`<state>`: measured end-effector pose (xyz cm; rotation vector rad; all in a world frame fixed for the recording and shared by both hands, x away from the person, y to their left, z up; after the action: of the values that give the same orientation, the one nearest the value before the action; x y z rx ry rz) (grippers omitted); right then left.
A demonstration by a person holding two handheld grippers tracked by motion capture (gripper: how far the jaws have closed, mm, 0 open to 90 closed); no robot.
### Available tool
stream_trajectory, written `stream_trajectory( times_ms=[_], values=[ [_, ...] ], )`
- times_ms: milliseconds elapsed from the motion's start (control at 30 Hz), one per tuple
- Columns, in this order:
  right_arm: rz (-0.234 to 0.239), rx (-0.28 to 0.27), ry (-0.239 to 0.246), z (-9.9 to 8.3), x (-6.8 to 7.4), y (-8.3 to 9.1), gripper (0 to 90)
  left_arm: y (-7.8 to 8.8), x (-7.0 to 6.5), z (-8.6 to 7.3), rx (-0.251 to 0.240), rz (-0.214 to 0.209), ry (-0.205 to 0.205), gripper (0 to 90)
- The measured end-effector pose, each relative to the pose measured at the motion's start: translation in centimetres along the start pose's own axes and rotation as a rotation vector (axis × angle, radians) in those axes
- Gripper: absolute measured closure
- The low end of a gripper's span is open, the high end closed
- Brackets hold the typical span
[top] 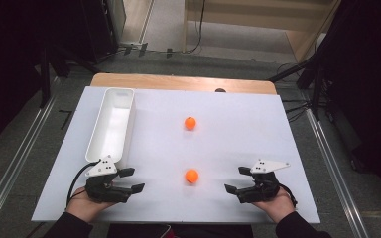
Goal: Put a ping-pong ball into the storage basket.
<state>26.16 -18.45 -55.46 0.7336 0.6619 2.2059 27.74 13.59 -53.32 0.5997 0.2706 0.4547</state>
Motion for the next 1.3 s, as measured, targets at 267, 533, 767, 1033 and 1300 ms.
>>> stream_trajectory(
  times_ms=[267,533,767,1033,1300],
  values=[
    [0.009,-0.007,-0.023,0.11,-0.02,0.08,13.0,0.02,0.02,0.02,-0.002,-0.004,0.003,31.1],
    [0.006,-0.007,-0.025,0.17,-0.22,0.05,13.0,0.08,-0.05,-0.07,-0.001,-0.008,0.009,31.1],
    [0.007,-0.015,-0.019,0.32,-0.21,0.08,13.0,0.14,0.03,-0.15,0.004,-0.005,0.006,31.1],
    [0.010,-0.009,-0.025,0.24,-0.15,0.04,13.0,0.07,0.04,-0.16,0.003,0.001,0.002,31.1],
    [0.012,-0.001,-0.029,0.15,-0.08,0.00,13.1,0.08,0.01,-0.14,0.005,-0.001,0.005,31.1]
  ],
)
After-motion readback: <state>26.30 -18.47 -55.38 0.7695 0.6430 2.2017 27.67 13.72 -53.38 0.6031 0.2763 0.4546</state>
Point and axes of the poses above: each handheld gripper's, and its own axes: y roughly backward along the jaws, z roughly out of its top, x roughly to its left, the point moved 10 cm from there along -y, roughly forward along the jaws, and after that the axes turned 7 degrees about -y, right-handed, at the moved point
